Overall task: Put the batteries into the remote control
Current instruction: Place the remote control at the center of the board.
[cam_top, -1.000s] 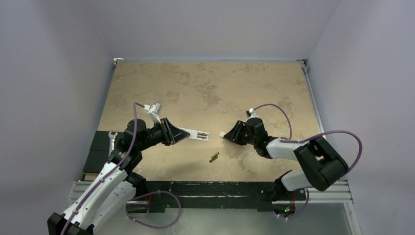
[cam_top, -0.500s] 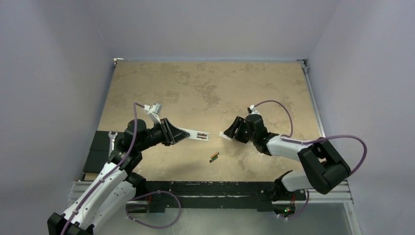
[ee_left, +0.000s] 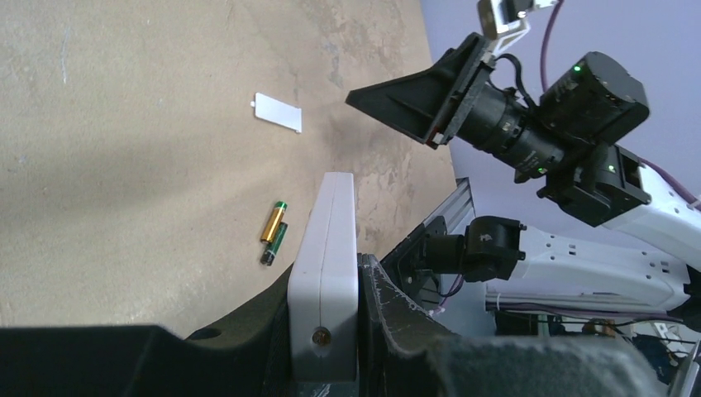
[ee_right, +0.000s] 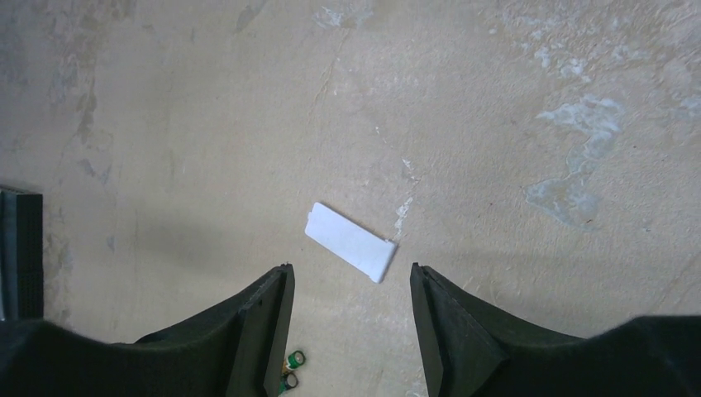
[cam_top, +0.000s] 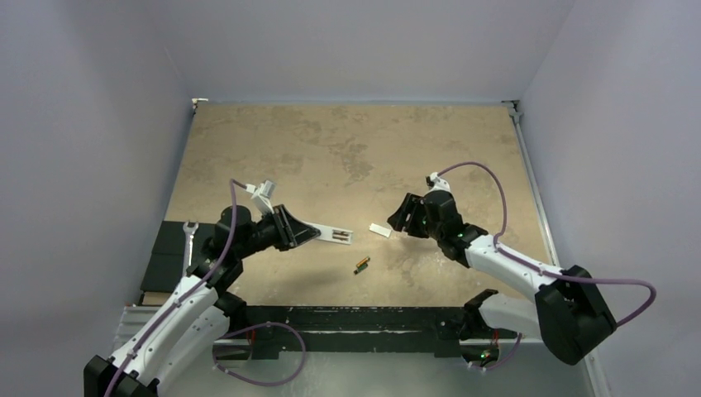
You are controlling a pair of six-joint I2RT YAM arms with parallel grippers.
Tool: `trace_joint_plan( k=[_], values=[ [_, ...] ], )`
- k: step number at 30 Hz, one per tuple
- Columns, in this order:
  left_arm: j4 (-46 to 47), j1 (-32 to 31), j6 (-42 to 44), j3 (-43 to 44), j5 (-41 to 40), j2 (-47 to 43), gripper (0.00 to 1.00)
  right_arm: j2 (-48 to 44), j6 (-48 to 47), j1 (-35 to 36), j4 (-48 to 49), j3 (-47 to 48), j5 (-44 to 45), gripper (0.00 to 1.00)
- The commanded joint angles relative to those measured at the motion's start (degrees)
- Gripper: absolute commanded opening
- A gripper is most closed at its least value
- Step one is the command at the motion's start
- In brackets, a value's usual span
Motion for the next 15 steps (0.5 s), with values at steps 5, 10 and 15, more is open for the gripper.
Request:
trace_joint_plan(
  k=[5, 10, 15],
  values=[
    [6.3, 0.4, -5.0, -4.3, -0.7, 1.7, 0.0, -5.4, -5.4, 0.1, -6.7, 2.2, -6.2, 0.61],
    [9.7, 0.4, -6.7, -7.1, -2.7, 3.0, 0.0, -8.8, -5.6, 0.7, -7.7, 1.7, -10.3, 0.62],
    [16.1, 0.4, -10.0, -11.6, -2.6, 5.8, 0.0, -10.1, -5.7, 2.7, -8.9, 1.8, -10.6, 0.62]
  ],
)
